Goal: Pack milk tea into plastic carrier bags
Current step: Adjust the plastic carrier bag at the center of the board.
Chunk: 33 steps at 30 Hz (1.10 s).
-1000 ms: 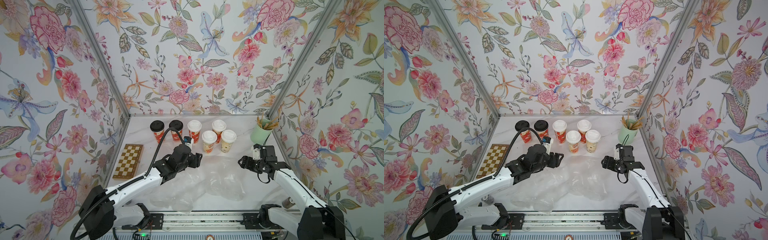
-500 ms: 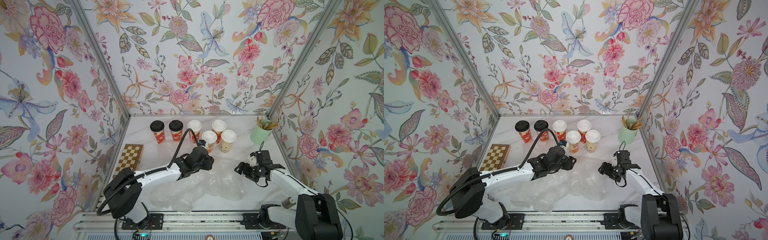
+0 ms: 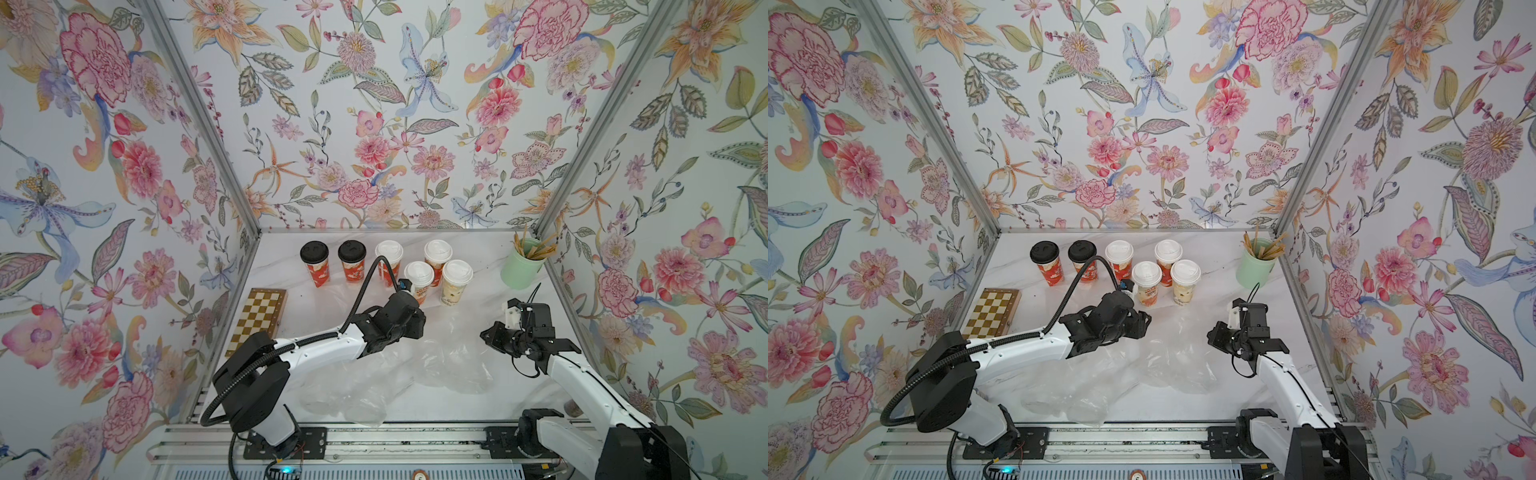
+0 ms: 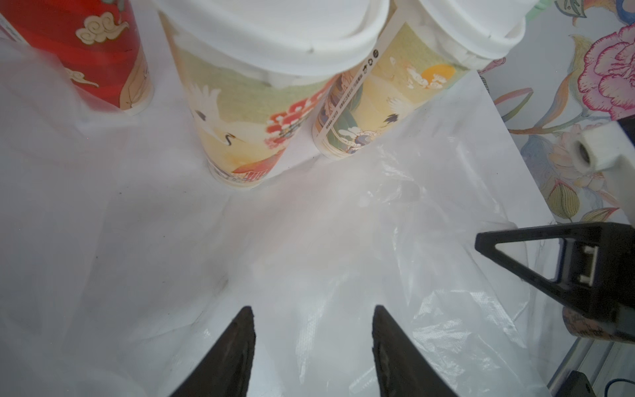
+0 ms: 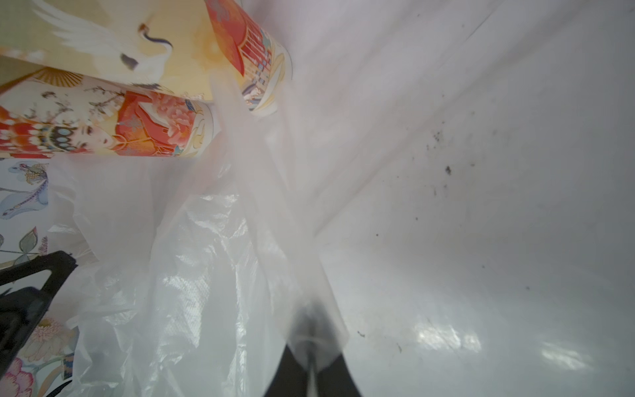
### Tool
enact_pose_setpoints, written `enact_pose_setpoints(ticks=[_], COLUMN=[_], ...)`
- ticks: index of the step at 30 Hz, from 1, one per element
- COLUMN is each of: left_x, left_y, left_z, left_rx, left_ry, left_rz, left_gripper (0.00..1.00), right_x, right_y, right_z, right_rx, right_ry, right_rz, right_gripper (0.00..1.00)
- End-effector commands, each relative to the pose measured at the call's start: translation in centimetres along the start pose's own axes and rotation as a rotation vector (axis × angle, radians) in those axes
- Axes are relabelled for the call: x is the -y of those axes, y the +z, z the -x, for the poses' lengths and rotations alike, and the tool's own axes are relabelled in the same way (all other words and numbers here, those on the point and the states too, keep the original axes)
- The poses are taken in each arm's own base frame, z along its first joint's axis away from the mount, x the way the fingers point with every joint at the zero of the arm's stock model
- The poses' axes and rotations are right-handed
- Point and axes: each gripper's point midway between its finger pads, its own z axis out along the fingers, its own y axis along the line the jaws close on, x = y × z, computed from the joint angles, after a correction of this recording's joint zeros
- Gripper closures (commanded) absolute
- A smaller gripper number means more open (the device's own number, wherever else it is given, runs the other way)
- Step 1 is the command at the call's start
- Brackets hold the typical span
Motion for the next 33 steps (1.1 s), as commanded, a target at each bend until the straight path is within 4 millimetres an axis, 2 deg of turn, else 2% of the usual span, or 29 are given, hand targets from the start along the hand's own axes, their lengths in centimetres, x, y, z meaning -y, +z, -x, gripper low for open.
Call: enact_pose_setpoints(ticks=[1,5,8,11,16,19,24,28,33], left_x=[0.5,0.4,0.6,0.9,1.1,1.8,3.7,4.9,6.1], left_y=[-2.6,-4.5,-6.6,-8.9,-12.5,-14.4,-16.8,-18.0,-19.8], left_z=[3.9,6.7,9.0,11.1,13.5,14.6,15.0,13.5,11.1], left_rx=[0.104,0.173,0.237,0.299,0.376,0.407,0.4,0.34,0.289], left_ry=[0.024,0.049,0.088,0.139,0.229,0.3,0.472,0.591,0.705], left_rz=[0.0,-0.001,-0.013,-0.026,-0.032,-0.053,-0.122,-0.194,-0.311], left_gripper=[0.42,0.41,0.41,0.4,0.38,0.37,0.35,0.35,0.3], right_x=[-0.6,-3.2,-6.0,-9.4,-14.4,-16.9,-19.0,-19.6,-19.1], right_y=[-2.4,-5.3,-7.8,-10.7,-15.2,-16.9,-18.5,-19.8,-19.9], right_z=[1.6,3.4,4.4,4.6,2.9,0.4,-3.1,-5.0,-6.6], right_rx=[0.064,0.149,0.232,0.306,0.389,0.374,0.361,0.4,0.47], right_ry=[-0.018,-0.107,-0.22,-0.372,-0.625,-0.808,-1.03,-1.2,-1.378], right_rz=[-0.044,-0.006,0.061,0.151,0.328,0.494,0.721,0.814,0.842], right_gripper=[0.96,1.0,1.0,1.0,1.0,1.0,1.0,1.0,1.0])
